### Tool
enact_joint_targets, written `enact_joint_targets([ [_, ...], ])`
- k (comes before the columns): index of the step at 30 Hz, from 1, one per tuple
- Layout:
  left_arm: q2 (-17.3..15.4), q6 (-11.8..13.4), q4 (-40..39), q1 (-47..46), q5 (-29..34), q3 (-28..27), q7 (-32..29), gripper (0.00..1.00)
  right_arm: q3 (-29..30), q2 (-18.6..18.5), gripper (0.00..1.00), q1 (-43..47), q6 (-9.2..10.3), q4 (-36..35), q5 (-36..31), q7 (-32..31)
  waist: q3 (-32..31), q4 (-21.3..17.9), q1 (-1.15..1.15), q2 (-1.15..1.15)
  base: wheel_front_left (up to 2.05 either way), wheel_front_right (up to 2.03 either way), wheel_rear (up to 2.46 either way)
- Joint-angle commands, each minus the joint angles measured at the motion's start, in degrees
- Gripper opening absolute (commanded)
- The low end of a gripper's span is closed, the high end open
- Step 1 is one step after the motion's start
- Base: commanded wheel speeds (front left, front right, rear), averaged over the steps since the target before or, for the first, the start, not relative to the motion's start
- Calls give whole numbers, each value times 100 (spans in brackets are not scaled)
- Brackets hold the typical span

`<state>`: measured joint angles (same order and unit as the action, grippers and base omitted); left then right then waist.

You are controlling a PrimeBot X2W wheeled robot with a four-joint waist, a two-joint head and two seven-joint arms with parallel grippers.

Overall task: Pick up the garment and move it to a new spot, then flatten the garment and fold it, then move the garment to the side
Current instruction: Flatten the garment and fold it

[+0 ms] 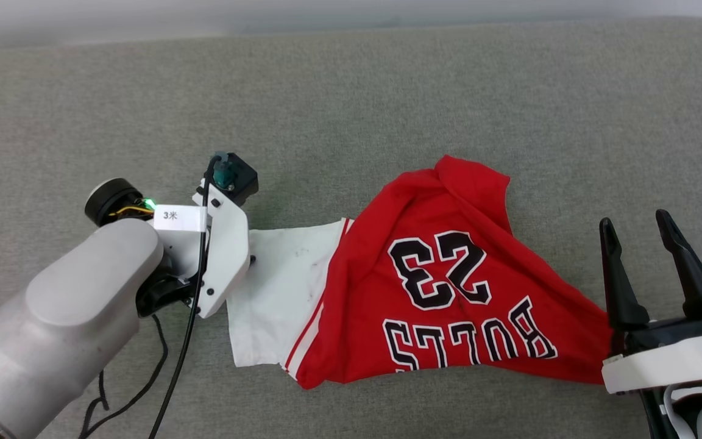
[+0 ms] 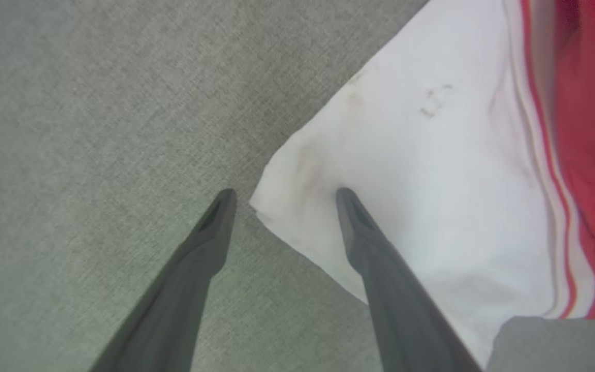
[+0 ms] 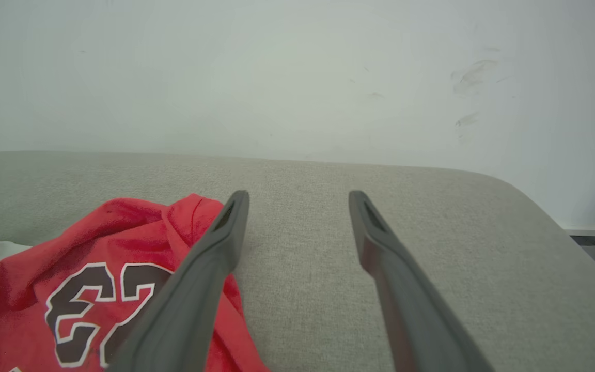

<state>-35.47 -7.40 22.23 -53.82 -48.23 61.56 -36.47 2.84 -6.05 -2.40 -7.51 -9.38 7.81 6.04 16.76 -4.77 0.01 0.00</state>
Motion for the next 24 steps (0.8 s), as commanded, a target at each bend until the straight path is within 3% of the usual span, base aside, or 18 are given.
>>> enact_joint_targets([
  [1, 24, 0, 146, -114, -46, 123, 37, 100, -17, 40, 100, -96, 4, 14, -39, 27, 141, -80, -1, 0, 0, 0, 0],
  [7, 86, 0, 556, -76, -549, 866, -179, 100, -10, 49, 100, -197, 4, 95, -42, 83, 281, -111, -1, 0, 0, 0, 0],
  [8, 64, -1, 563, -67, -623, 966, -198, 65, 0, 48, 100, -211, 4, 105, -43, 96, 290, -103, -1, 0, 0, 0, 0],
  [9, 49, -1, 561, -71, -656, 1030, -154, 1, 20, 50, 100, -220, 4, 118, -45, 101, 295, -87, -1, 0, 0, 0, 0],
  [19, -57, 11, 854, -584, -837, 1050, 1183, 0, 112, -26, 100, -183, 4, 312, 1, 159, 32, 311, -1, 0, 0, 0, 0],
  [24, -319, 9, 1159, -453, -1093, 982, 1458, 0, 134, -51, 100, -110, 4, 429, 44, 194, -160, 495, -1, 0, 0, 0, 0],
])
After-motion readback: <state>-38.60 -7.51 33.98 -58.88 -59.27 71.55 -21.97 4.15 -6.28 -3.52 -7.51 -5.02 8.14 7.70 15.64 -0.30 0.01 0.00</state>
